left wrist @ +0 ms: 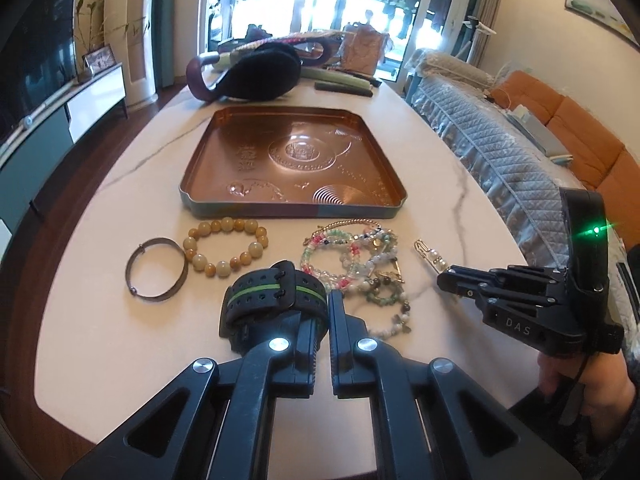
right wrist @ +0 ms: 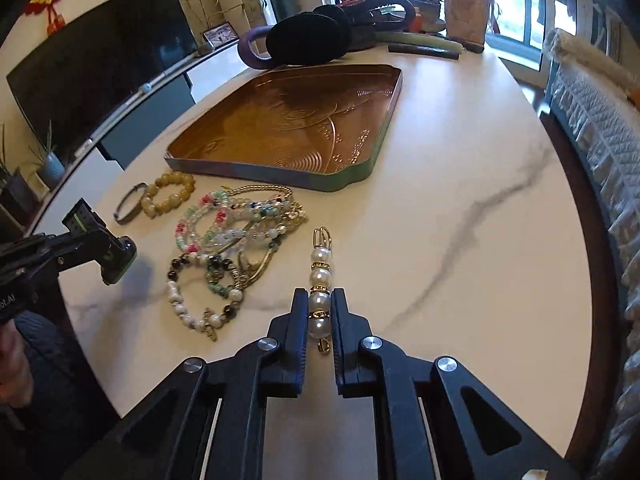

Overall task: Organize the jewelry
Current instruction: 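Carry the watch and pearl pin into the copper tray, opening the right tool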

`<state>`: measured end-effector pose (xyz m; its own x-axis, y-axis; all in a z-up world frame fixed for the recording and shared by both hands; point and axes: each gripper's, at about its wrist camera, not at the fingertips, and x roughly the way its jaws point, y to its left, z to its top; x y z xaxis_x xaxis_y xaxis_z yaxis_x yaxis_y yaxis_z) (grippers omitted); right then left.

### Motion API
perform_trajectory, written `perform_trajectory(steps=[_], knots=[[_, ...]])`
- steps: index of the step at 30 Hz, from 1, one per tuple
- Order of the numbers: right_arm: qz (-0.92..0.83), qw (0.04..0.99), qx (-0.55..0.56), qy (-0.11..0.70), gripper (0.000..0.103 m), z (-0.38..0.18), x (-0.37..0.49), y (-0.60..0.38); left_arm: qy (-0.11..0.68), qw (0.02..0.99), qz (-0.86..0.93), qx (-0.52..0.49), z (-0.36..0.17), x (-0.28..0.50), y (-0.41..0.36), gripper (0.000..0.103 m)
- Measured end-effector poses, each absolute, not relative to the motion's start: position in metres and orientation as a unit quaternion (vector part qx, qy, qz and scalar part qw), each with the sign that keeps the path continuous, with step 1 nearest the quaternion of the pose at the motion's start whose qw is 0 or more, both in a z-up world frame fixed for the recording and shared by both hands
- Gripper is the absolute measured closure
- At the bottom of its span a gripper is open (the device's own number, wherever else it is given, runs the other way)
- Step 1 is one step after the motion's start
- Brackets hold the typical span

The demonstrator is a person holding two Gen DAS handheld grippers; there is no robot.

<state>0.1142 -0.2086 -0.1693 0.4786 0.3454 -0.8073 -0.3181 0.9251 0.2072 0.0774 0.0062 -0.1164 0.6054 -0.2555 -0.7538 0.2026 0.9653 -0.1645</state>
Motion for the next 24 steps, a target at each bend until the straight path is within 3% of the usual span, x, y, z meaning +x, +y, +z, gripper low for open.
perform_trajectory(steps=[10, 24], knots=[[0.225, 0.875, 0.007, 0.428, 0.093, -0.117, 0.095, -0.193, 0.4, 0.904, -0.141, -0.053, -0.085, 0.074, 0.0, 0.098], [0.262, 0.892, 0.007, 0.369, 0.093, -0.042, 0.135, -0.176, 0.337, 0.933, -0.119, -0.043, -0.024, 0.108, 0.007, 0.098]])
